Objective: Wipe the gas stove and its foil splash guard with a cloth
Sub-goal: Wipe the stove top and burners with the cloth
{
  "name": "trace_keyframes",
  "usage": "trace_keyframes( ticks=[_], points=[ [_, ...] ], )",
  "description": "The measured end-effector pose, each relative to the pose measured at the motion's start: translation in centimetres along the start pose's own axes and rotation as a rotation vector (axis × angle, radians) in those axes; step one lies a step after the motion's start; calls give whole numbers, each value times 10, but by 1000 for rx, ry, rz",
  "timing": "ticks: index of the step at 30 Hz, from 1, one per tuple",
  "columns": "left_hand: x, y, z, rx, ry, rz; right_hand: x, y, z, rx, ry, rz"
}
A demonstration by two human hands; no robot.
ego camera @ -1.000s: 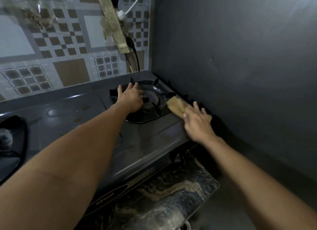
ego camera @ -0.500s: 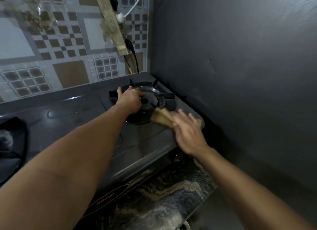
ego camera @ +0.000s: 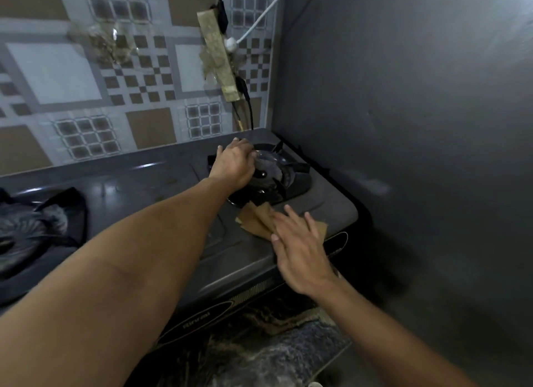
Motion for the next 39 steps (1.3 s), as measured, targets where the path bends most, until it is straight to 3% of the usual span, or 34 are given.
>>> trace_keyframes(
  ticks=[6, 11, 18, 24, 34, 39],
  points=[
    [-39, -63, -58, 192, -16, -129, 21, 7, -4, -108, 41, 213],
    [-94, -142, -89, 350, -89, -352, 27, -47, 39, -78, -187, 112],
    [-147, -195, -101, 498, -161, -536, 58, -68, 51, -110, -282, 113],
    [-158, -215, -107, 507, -157, -574, 106, -88, 90, -10, -322, 58],
    [-172, -237, -102, 448, -150, -646, 202, -84, 133, 31, -219, 204],
    [-170, -238, -101, 486, -138, -637, 236, -90, 148, 83, -324, 177]
  ],
)
Point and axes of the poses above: each hand's wrist, its own x-axis towards the middle knuckle, its own z-axis out of the palm, y = z × x, the point moved 6 cm from there along x, towards the middle knuckle, and after that the axes turned 13 degrees about x, right-handed, at the moved point
